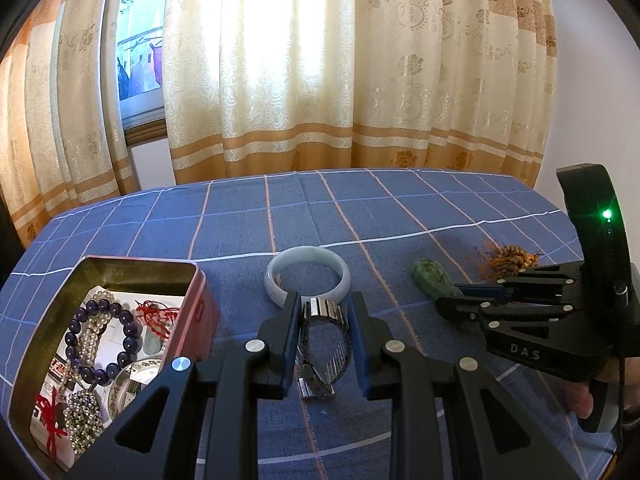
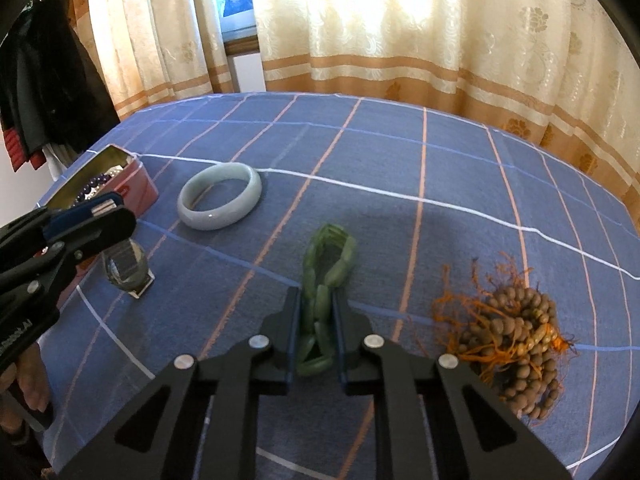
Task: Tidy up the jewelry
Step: 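Carry the watch and green bangle over the pink tin and open both tools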
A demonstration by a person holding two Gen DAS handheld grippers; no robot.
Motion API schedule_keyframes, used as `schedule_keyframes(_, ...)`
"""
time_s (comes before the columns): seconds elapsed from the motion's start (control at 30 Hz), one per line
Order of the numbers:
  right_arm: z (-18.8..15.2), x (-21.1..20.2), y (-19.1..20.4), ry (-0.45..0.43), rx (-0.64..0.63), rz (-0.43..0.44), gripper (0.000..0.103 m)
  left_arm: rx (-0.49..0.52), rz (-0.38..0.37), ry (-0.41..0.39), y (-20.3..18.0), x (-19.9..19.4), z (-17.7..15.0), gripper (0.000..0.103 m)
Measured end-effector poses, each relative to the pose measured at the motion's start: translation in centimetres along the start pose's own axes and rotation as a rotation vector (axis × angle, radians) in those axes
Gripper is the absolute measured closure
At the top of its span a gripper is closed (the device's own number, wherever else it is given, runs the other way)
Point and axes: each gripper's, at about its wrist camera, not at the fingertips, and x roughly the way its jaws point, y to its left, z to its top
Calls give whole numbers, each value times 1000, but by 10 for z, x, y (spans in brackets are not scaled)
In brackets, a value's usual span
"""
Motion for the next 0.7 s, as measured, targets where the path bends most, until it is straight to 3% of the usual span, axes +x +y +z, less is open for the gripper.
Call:
schedule_keyframes(0.43, 0, -30, 10, -155, -13, 20, 86, -7, -4, -68, 8, -33, 10, 80)
schedule_keyframes(0.7, 19, -62, 44, -236, -75, 59, 86, -5, 29, -162, 33, -84, 31, 80)
